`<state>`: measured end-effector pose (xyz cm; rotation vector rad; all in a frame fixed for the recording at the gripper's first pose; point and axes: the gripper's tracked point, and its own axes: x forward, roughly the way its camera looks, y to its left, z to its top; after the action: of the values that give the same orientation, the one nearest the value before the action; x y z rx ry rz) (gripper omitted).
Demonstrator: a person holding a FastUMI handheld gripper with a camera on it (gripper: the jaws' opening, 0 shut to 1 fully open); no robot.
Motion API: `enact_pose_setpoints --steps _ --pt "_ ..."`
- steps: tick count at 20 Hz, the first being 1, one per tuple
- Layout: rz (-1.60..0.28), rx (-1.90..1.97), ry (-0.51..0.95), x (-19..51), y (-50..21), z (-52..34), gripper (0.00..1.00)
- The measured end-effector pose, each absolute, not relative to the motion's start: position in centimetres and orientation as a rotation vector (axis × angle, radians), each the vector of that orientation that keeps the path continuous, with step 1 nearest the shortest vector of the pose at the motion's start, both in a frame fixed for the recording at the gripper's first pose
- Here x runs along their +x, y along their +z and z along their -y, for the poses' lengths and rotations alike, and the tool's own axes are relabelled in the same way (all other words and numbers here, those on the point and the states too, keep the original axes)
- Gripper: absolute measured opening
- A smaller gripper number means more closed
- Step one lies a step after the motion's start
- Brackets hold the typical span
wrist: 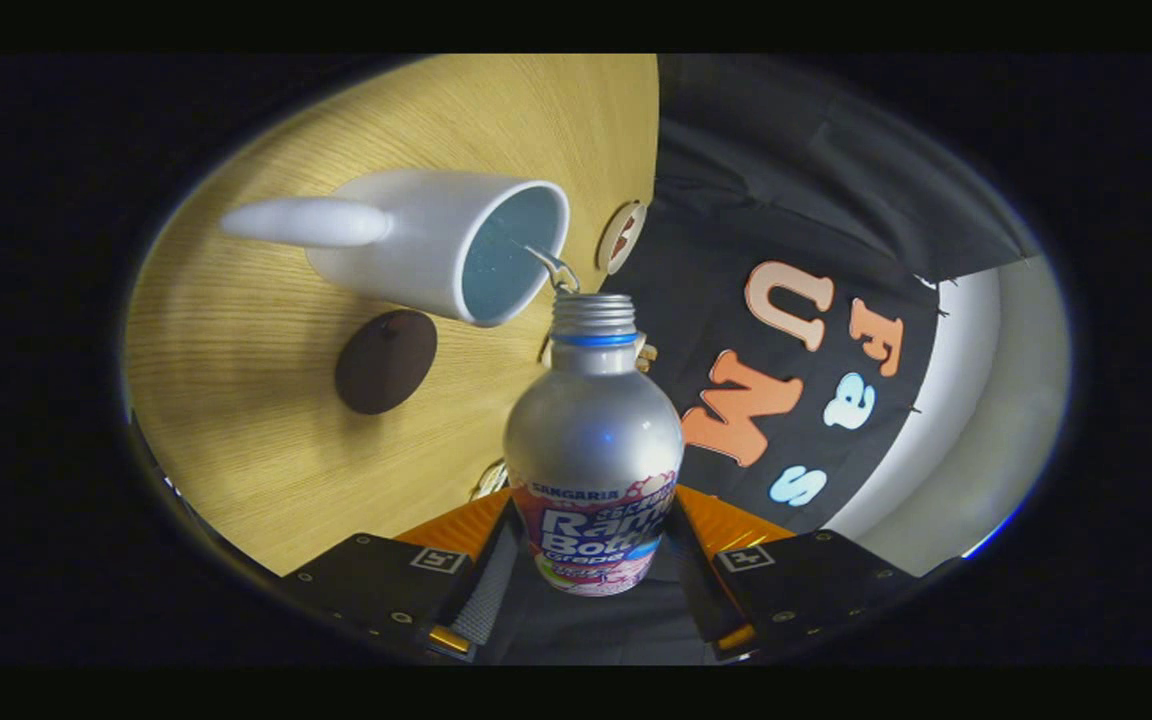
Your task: Take the bottle from table, then pour the juice into the cup, finally place the bottle on the coaster
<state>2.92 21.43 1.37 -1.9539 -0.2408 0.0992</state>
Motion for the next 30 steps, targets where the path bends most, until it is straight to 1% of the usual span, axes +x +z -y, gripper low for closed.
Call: enact_pose_setpoints --steps 15,30 --pt "0.255 -2.062 0.108 2.78 1.51 -22.19 0.75" --pt "0.233 -2.060 0.116 3.11 1.72 -22.03 0.76"
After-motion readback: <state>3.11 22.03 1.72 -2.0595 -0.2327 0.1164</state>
